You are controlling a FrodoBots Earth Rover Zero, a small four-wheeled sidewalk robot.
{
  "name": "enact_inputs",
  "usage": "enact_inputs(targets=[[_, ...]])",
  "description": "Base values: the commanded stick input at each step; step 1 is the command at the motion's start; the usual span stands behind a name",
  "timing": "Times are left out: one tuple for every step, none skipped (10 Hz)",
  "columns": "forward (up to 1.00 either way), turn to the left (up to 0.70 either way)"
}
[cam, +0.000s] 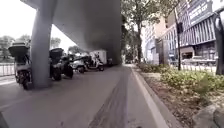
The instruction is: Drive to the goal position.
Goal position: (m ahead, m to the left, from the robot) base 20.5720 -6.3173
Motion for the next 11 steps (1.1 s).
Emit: enact_inputs(targets=[[0.45,0.00],[0.45,0.00],[0.45,0.00],[0.45,0.00],[0.45,0.00],[0.45,0.00],[0.45,0.00],[0.45,0.00],[0.45,0.00],[0.45,0.00],[0.45,0.00]])
